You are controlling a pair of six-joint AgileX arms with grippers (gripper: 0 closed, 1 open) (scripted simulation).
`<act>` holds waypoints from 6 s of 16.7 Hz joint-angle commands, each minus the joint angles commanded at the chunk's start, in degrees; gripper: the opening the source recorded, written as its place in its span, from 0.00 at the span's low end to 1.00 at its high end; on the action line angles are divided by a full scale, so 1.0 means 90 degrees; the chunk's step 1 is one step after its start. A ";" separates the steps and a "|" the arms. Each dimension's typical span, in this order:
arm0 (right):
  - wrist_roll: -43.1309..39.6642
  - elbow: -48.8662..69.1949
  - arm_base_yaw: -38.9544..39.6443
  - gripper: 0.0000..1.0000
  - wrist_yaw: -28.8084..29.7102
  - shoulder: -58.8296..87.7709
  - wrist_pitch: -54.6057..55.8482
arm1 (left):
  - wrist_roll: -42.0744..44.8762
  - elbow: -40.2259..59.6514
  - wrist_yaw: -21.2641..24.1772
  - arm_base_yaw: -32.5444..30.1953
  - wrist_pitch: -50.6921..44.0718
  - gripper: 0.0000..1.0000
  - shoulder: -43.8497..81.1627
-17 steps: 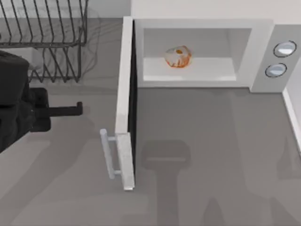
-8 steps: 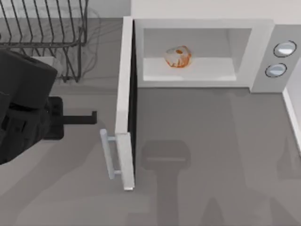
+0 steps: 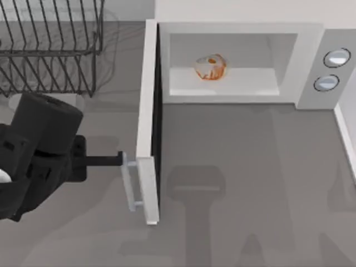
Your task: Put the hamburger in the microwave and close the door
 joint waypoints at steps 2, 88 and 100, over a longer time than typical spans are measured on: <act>0.0000 0.0000 0.0000 1.00 0.0000 0.0000 0.0000 | 0.0009 -0.0206 -0.0015 -0.0002 0.0392 0.00 0.0097; 0.0000 0.0000 0.0000 1.00 0.0000 0.0000 0.0000 | -0.2389 0.7761 -0.1488 -0.2738 -0.1120 0.00 0.7508; 0.0000 0.0000 0.0000 1.00 0.0000 0.0000 0.0000 | -0.1948 0.9329 -0.1229 -0.2355 -0.1520 0.00 0.8498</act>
